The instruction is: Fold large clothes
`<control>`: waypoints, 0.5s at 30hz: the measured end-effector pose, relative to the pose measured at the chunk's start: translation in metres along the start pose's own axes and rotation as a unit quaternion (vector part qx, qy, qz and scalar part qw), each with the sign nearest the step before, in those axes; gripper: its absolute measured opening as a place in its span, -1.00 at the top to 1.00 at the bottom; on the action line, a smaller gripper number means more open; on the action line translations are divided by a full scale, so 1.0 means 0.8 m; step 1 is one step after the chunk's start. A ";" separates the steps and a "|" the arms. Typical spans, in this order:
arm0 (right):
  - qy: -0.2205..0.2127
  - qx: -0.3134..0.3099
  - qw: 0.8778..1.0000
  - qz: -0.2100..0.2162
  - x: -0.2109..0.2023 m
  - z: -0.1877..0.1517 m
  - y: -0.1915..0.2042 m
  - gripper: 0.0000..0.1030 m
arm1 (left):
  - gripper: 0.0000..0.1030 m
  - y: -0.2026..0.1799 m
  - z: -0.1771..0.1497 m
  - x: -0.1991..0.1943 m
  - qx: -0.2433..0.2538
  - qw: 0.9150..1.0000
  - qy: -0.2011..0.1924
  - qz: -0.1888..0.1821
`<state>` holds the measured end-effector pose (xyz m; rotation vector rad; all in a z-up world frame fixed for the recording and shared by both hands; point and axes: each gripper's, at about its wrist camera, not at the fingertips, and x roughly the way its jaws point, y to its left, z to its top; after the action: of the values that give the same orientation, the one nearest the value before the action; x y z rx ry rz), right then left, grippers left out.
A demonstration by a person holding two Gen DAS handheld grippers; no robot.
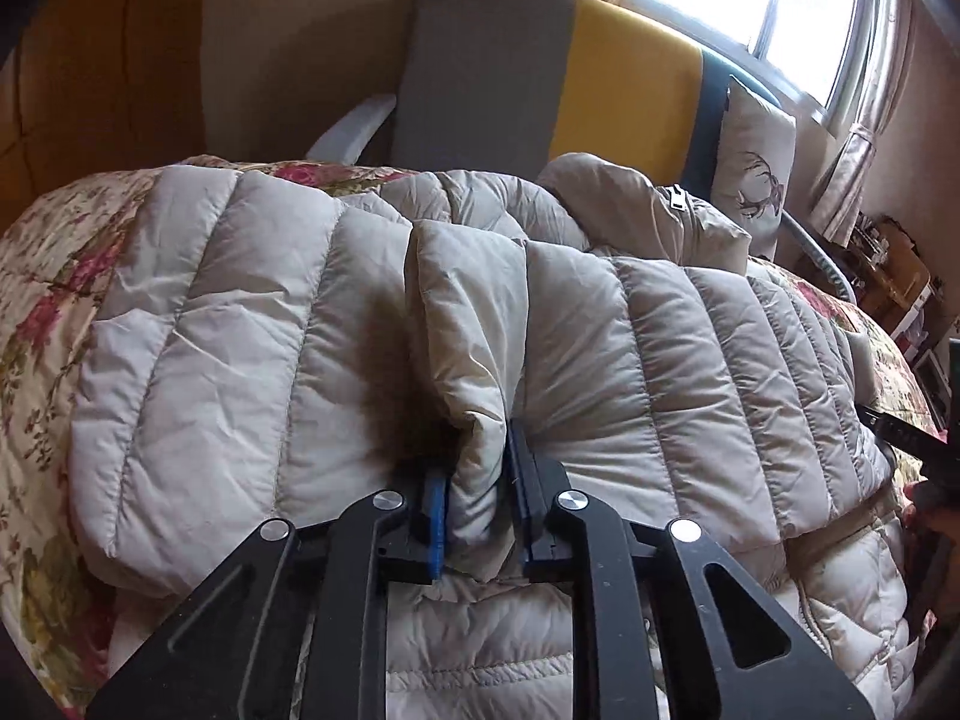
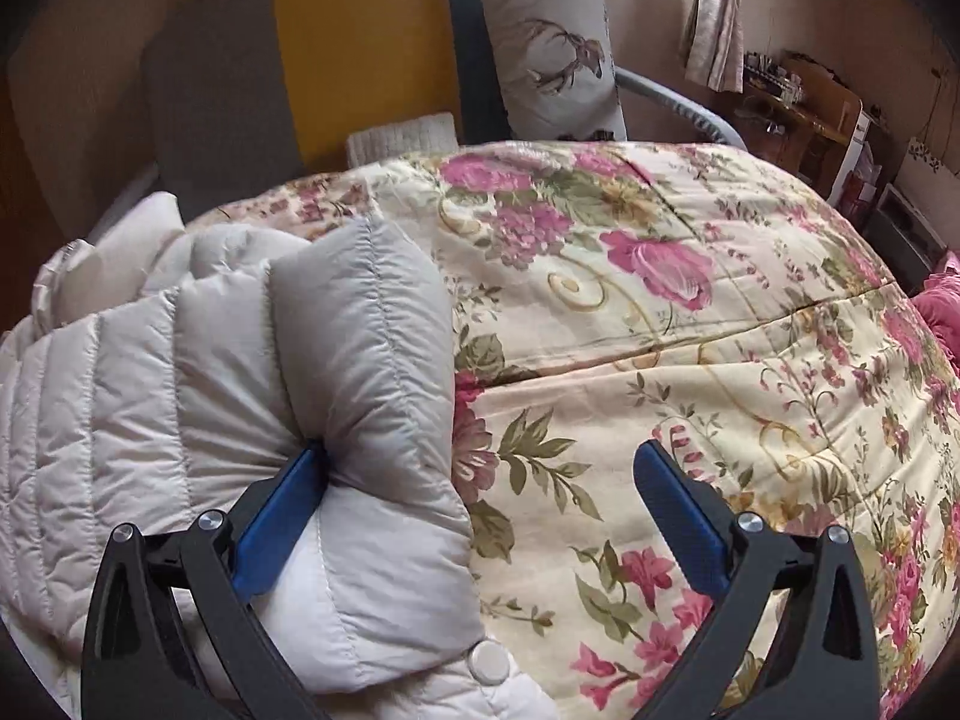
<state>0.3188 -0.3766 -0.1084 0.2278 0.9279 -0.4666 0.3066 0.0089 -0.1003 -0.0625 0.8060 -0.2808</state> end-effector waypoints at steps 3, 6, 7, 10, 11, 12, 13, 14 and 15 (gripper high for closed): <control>0.004 0.007 1.000 -0.006 0.009 -0.003 -0.003 -0.96 | 0.58 -0.011 -0.006 0.006 0.028 0.999 -0.006 0.014; 0.002 0.003 1.000 -0.011 0.002 -0.005 -0.003 -0.96 | 0.51 -0.015 -0.007 0.005 0.036 0.999 -0.007 0.021; 0.002 0.007 1.000 -0.012 -0.005 -0.004 -0.005 -0.96 | 0.32 -0.013 -0.007 0.001 0.034 0.999 -0.008 0.022; -0.007 0.014 1.000 -0.005 -0.040 -0.011 -0.015 -0.96 | -0.37 -0.003 -0.008 -0.027 0.014 1.000 -0.001 0.008; -0.007 0.013 1.000 0.012 -0.052 -0.013 -0.018 -0.96 | -0.59 0.002 -0.010 -0.040 0.007 1.000 -0.004 -0.006; -0.010 0.010 0.999 0.031 -0.066 -0.019 -0.022 -0.96 | -0.63 0.007 -0.014 -0.054 0.001 1.000 -0.011 -0.015; -0.015 0.006 0.999 0.048 -0.079 -0.025 -0.026 -0.96 | -0.65 0.013 -0.020 -0.070 -0.003 1.000 -0.019 -0.020; -0.021 -0.001 0.998 0.062 -0.093 -0.034 -0.031 -0.96 | -0.66 0.016 -0.026 -0.081 -0.004 1.000 -0.022 -0.022; -0.026 -0.008 0.997 0.071 -0.106 -0.042 -0.036 -0.96 | -0.66 0.020 -0.032 -0.091 -0.005 0.999 -0.020 -0.024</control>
<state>0.2379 -0.3644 -0.0589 0.2641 0.8572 -0.3322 0.2437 0.0453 -0.0691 -0.0970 0.7659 -0.3208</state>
